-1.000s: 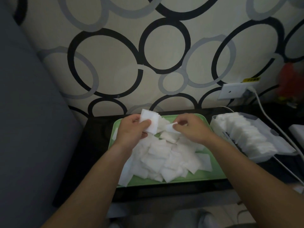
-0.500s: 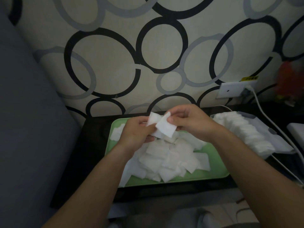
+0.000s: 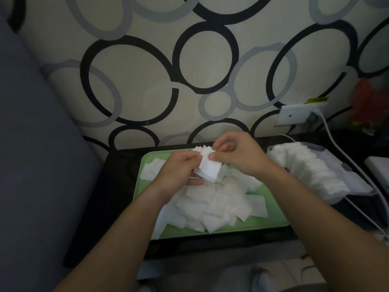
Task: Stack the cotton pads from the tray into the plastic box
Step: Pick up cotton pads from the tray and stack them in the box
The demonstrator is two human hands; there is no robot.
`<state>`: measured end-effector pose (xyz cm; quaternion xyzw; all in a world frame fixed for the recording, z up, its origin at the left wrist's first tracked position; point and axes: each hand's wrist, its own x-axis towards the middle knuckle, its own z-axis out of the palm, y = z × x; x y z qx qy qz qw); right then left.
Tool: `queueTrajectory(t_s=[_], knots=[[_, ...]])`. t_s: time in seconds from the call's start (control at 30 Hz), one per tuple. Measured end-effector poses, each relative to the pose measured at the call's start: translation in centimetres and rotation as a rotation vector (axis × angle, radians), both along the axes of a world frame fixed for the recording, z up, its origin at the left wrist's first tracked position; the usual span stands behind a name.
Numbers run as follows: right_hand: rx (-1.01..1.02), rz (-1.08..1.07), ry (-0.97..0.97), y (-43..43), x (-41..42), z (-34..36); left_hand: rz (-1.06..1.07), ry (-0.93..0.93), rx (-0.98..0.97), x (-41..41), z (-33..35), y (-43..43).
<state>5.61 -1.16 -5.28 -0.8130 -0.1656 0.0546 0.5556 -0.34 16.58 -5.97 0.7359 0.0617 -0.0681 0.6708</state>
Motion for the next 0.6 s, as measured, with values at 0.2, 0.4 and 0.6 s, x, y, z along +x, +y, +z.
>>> queueTrajectory(t_s=[0.2,0.4,0.6], knots=[[0.006,-0.08,-0.037,0.9,0.0,-0.8,0.033,-0.053,0.03,-0.1,-0.4,0.1],[-0.389,-0.113,-0.122,-0.4,0.7,-2.6,0.254,-0.091,0.014,0.3,-0.5,1.2],[-0.707,0.035,-0.079,-0.1,1.2,-4.2,0.26,-0.101,0.036,0.3,-0.5,1.3]])
